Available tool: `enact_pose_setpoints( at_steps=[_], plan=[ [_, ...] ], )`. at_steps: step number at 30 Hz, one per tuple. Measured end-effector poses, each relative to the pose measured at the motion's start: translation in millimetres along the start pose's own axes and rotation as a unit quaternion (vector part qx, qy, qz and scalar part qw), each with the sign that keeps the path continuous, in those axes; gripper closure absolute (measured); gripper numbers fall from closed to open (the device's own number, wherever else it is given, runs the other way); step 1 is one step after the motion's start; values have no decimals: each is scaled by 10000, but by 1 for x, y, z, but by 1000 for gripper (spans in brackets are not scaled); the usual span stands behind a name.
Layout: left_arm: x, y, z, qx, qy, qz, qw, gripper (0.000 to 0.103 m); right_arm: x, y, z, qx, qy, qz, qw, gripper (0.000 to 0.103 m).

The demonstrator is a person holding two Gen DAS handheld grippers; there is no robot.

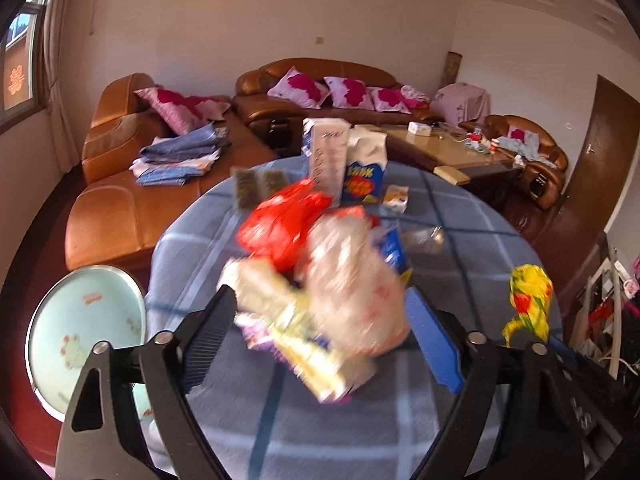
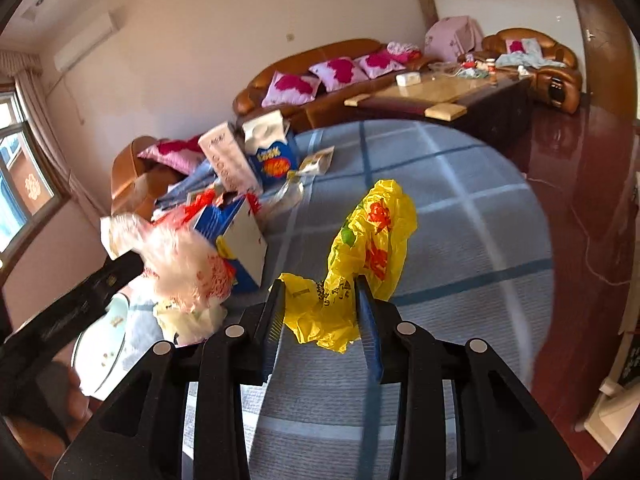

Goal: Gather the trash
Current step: 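Reach the right tool to the yellow plastic bag and grasp it, then grasp the clear plastic bag with the left tool while the right tool holds the yellow bag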

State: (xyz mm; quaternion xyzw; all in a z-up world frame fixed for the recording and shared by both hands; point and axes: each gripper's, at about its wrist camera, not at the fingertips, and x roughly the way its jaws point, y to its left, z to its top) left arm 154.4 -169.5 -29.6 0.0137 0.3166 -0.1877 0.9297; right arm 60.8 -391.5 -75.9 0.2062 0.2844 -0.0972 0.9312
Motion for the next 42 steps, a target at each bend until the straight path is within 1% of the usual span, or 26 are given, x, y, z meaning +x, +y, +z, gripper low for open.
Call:
enact_pose_setpoints(
  at_steps=[1,4,6,7,9,11,14,19,23,27,30,35,42],
  plan=[
    [4,-4,2,13,7,-29,10000,22,-1,-1,0,8,-16,-17,10000,68],
    [22,-17,3,132,217,-180,9995,32,-2,-4,-1,7,-25,-76,10000,67],
    [32,-20,0,136,379,-218,9990,48,0,-6,-1,35,19,-59,10000,67],
    [36,-20,-2,113,447,-252,9986,51,1,-7,-2,50,29,-52,10000,67],
    [42,-20,-9,95,566,-295,9979,69,1,-6,-3,44,26,-60,10000,67],
    [42,-17,-12,24,599,-348,9976,77,0,-5,-4,29,17,-61,10000,68],
    [31,-13,-12,-14,481,-435,9979,79,-3,-1,-3,13,-43,-64,10000,68],
    [-1,-10,-11,-12,212,-494,9986,79,-16,5,-3,-29,-209,-49,9998,67],
    [-23,-10,-11,159,35,-318,9994,79,-27,12,-5,-117,-305,-15,9995,67],
    [-45,-2,-13,120,-94,-293,9995,79,-36,21,-7,-208,-337,24,9992,67],
    [-59,4,-16,172,-148,-166,9996,79,-43,33,-9,-329,-377,66,9987,67],
    [-75,23,-22,87,-183,50,9998,79,-49,56,-14,-543,-387,192,9976,67],
    [-92,50,-32,-43,-234,304,9993,79,-49,85,-23,-772,-269,439,9957,67]
  ],
)
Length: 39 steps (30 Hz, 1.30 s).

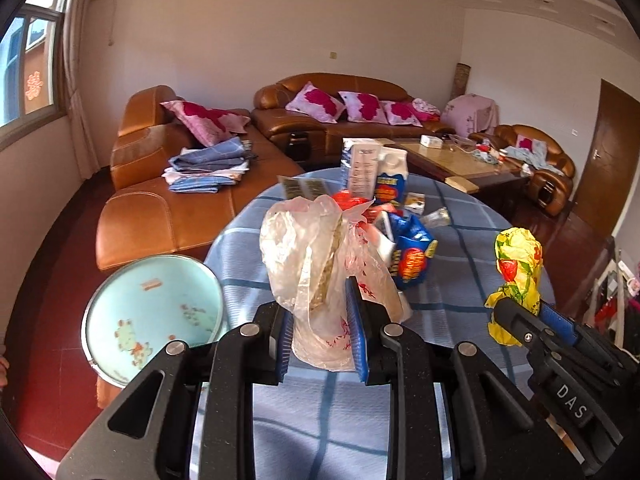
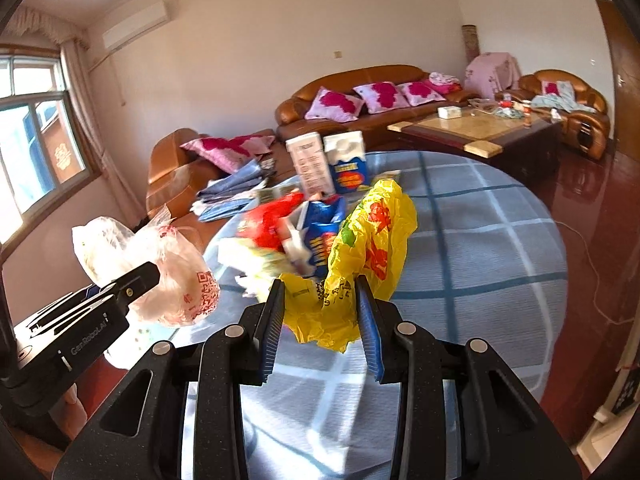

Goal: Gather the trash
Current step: 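Grasp the clear plastic bag with the left tool while the right tool holds the yellow bag, then carry both bags over the blue bin and open both tools to drop them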

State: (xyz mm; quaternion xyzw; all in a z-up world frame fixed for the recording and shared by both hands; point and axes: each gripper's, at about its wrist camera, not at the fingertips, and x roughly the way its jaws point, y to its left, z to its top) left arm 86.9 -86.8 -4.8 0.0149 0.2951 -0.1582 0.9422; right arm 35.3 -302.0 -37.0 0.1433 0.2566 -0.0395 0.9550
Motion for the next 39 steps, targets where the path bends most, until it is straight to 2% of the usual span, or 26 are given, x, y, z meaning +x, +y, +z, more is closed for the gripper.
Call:
enact_pose_setpoints(
  at_steps=[17,39],
  plan=[
    [-31,55,-16,-404,-91,329,9986,79,0,68,-9,-597,95,410,9973,67],
    [-39,136,-31,-1057,0,921,9901,79,22,150,-22,-1188,343,1048,9868,67]
  ],
)
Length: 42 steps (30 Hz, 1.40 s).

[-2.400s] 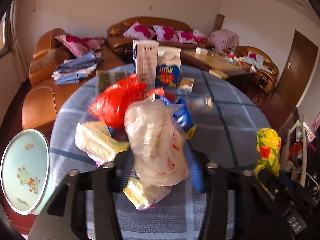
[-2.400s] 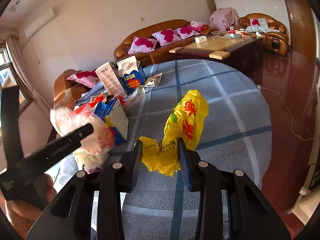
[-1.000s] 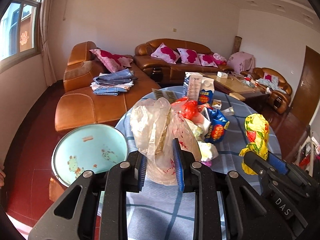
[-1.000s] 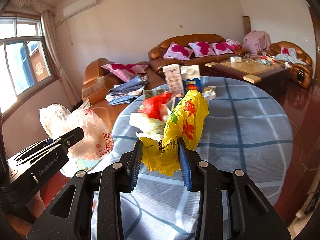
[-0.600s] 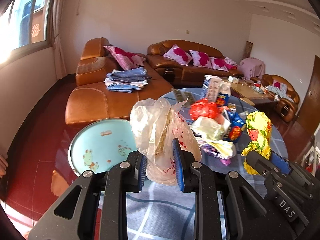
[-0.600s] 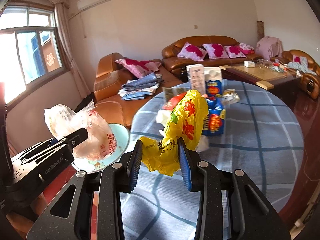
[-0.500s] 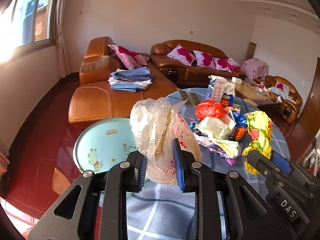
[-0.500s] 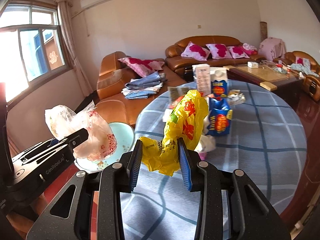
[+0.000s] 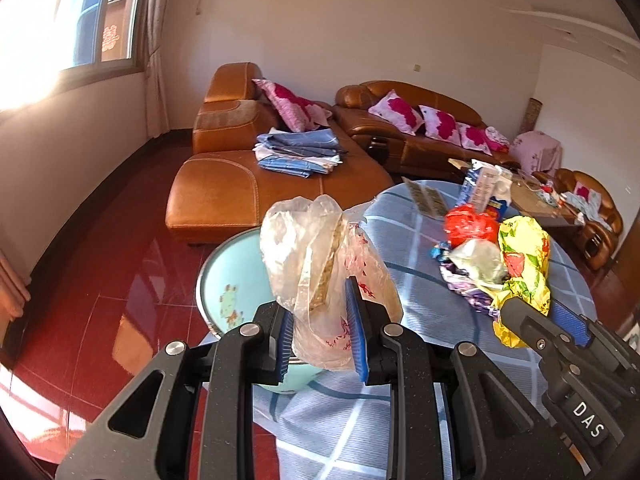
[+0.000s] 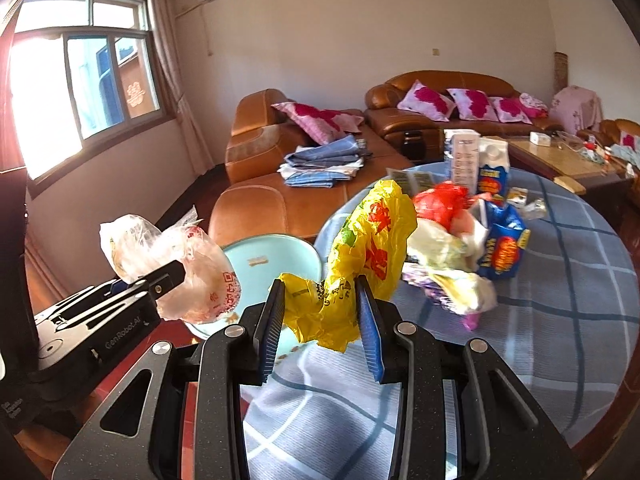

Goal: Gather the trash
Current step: 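Carry both bags over the blue bin and open both tools to drop them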

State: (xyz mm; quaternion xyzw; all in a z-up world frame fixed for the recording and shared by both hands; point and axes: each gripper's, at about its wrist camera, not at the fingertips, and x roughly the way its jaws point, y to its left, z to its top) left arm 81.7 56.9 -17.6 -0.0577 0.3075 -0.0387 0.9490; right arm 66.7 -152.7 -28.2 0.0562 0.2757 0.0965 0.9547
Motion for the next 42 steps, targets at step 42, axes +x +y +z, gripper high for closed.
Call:
enact_pose_setpoints(
  at_steps=[42],
  plan=[
    [109,73,-3,-553,954,692,9915,69,164,37,30,-405,1216,786,9886,49]
  ],
)
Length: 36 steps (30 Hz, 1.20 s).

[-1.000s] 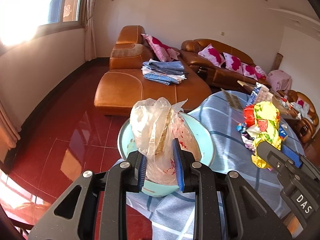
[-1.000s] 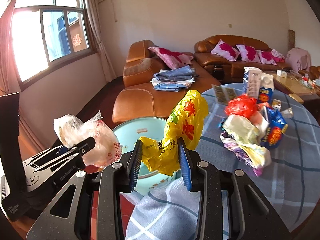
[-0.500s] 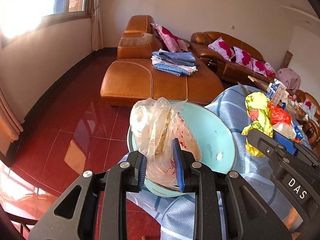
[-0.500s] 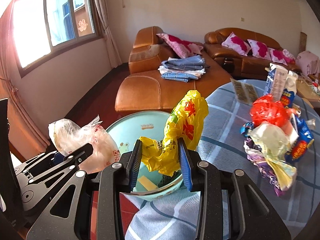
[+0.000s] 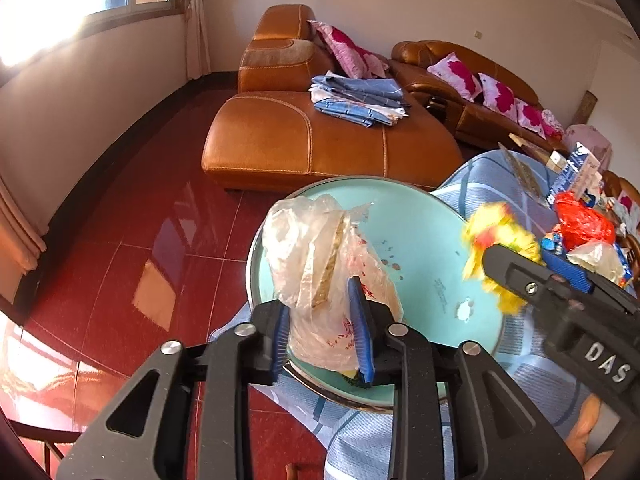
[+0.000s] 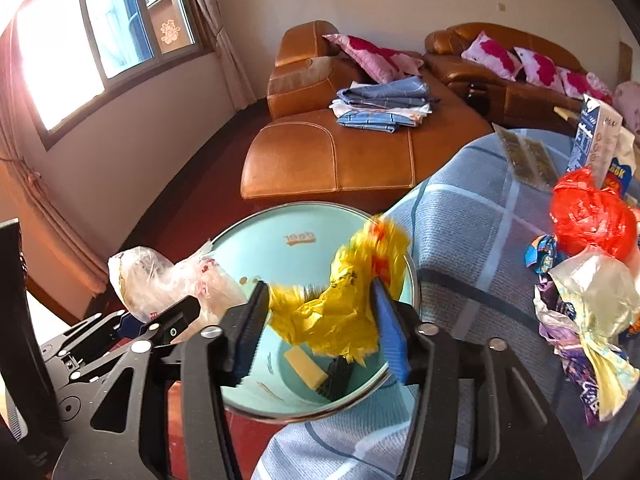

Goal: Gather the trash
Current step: 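Carry both bags over the blue bin and open both tools to drop them, then reach the right tool to the pale yellow wrapper and grasp it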

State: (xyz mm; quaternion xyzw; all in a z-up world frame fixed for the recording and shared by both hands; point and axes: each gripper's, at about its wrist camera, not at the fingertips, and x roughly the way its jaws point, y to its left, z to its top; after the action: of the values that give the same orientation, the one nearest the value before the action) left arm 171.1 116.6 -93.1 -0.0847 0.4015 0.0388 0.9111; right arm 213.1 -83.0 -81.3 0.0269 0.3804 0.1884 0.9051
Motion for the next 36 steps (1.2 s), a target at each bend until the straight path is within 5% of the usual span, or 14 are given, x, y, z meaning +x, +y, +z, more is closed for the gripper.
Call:
enact_pose_setpoints(
  at_steps=[12,17,36],
  plan=[
    [-11,-2,5,-45,-138,396,9991,32,-25,-13,9,221,-212,-19,9995,44],
    [-29,-21,6,255,-352,519,9977,31,-50,-30,2,467,-430,-164,9978,44],
    [-88,-103,-5,898,-737,72,9932,18,-139,-97,-45,1123,-864,-736,9872,45]
  ],
)
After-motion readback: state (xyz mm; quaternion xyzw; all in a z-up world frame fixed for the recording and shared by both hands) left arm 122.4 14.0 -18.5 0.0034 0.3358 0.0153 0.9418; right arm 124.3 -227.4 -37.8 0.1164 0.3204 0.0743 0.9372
